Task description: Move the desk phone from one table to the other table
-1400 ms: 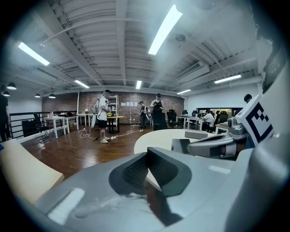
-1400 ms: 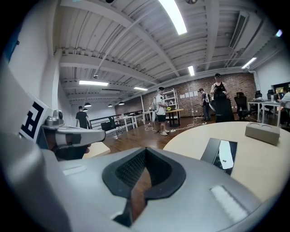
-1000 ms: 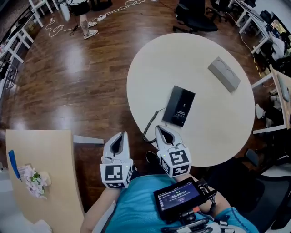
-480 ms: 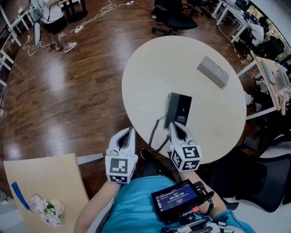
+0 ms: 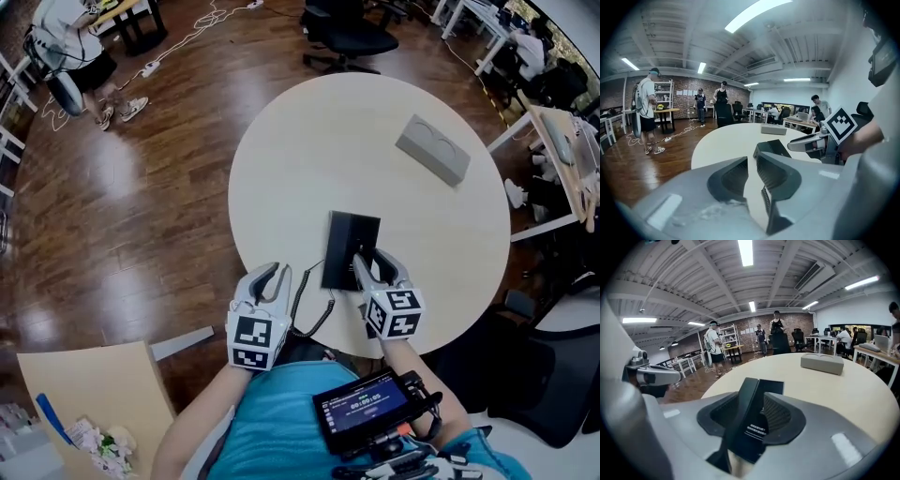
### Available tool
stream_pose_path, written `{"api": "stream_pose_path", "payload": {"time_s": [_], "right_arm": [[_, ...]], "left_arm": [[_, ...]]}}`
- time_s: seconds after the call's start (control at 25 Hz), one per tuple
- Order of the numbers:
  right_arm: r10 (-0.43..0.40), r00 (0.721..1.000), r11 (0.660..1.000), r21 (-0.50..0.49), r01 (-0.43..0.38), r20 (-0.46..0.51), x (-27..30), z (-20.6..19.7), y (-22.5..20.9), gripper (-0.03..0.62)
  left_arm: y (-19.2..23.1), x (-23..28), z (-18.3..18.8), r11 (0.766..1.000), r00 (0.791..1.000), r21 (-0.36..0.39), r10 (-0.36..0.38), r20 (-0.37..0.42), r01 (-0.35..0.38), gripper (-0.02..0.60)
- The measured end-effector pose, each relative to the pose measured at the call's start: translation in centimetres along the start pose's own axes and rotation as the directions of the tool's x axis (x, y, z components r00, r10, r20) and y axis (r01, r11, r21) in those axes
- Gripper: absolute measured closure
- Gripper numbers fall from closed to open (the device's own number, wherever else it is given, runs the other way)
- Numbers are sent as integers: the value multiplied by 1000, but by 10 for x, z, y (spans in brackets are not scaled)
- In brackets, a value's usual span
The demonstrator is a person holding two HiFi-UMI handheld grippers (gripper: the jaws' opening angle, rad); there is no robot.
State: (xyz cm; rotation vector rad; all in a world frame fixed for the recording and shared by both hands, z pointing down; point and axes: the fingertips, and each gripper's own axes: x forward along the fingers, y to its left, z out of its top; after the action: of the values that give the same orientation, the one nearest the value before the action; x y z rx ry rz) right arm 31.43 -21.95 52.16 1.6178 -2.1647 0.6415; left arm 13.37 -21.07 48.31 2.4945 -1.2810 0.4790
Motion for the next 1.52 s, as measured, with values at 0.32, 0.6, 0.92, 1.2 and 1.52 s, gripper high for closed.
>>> {"api": "stream_pose_path", "payload": {"time_s": [0.32, 0.6, 0.92, 1.2, 1.52], "right_arm": [[112, 987, 986, 140, -95, -118, 24, -37, -41, 350], [320, 933, 928, 254, -274, -162, 44, -61, -35, 325], [509, 853, 801, 423, -423, -112, 49, -69, -27, 373], [591, 802, 726, 492, -481, -88, 49, -65, -29, 410], [629, 775, 684, 523, -508, -70, 45, -65, -30, 430]], "left_arm": [[-22, 48, -15, 999, 994, 36, -37, -106, 41, 511], [-22, 59, -28, 999, 986, 28, -27, -165, 32, 511], [-19, 50, -48, 1000, 980, -2, 11, -197, -12, 511], [-14, 48, -46, 999, 980, -14, 35, -194, -39, 512], [-16, 46, -46, 999, 981, -16, 44, -189, -48, 512]]}}
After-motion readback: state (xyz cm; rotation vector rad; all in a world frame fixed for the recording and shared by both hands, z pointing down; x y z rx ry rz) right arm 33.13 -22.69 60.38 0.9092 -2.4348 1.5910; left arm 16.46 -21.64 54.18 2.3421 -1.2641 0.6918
